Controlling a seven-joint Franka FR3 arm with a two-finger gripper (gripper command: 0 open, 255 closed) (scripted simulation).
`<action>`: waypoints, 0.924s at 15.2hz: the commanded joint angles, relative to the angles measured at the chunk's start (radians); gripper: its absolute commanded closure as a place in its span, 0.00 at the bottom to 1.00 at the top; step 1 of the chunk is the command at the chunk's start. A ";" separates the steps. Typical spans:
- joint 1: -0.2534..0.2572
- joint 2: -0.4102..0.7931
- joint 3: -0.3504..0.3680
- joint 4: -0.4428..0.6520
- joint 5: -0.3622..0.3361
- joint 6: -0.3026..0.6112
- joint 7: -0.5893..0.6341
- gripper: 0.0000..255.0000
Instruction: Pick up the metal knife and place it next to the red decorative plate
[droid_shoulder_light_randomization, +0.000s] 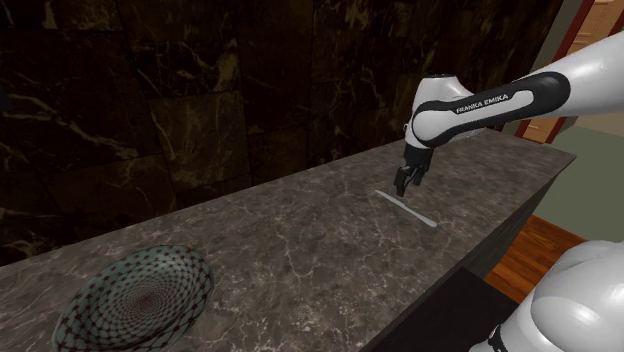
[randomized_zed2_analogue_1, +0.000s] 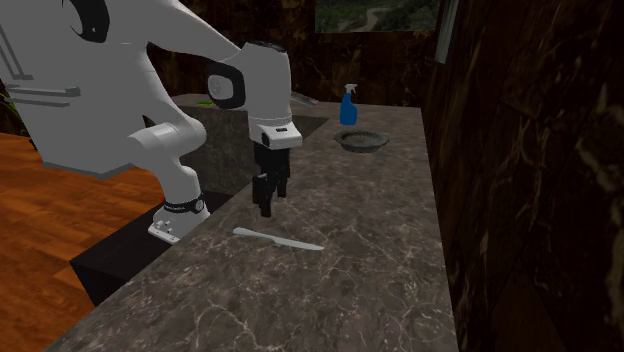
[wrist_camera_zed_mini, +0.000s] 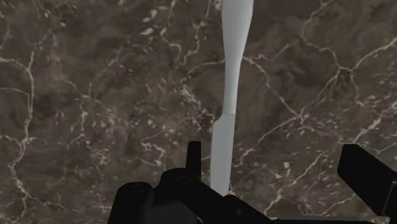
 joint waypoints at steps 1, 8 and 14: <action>-0.007 0.082 -0.033 0.019 0.017 0.063 -0.034 0.00; -0.007 0.167 -0.051 -0.011 0.035 0.177 -0.054 0.00; -0.007 0.183 -0.053 -0.020 0.037 0.201 -0.056 0.00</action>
